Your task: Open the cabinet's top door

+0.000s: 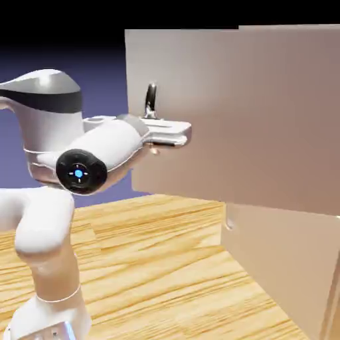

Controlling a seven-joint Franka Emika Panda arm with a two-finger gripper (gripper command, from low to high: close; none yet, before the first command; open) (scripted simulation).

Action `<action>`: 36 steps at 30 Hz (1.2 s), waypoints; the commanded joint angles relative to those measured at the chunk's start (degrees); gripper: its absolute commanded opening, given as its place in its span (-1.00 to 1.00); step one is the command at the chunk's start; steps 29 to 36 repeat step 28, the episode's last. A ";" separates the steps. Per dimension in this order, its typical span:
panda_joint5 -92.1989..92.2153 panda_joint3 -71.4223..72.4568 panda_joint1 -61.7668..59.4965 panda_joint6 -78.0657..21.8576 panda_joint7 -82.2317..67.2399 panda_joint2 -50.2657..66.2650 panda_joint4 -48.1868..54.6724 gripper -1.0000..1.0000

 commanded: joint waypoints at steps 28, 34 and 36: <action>-19.56 -37.02 50.45 -44.92 7.19 5.25 57.66 -1.00; -19.56 -37.02 50.45 -44.92 7.19 5.25 57.66 -1.00; -19.56 -37.02 50.45 -44.92 7.19 5.25 57.66 -1.00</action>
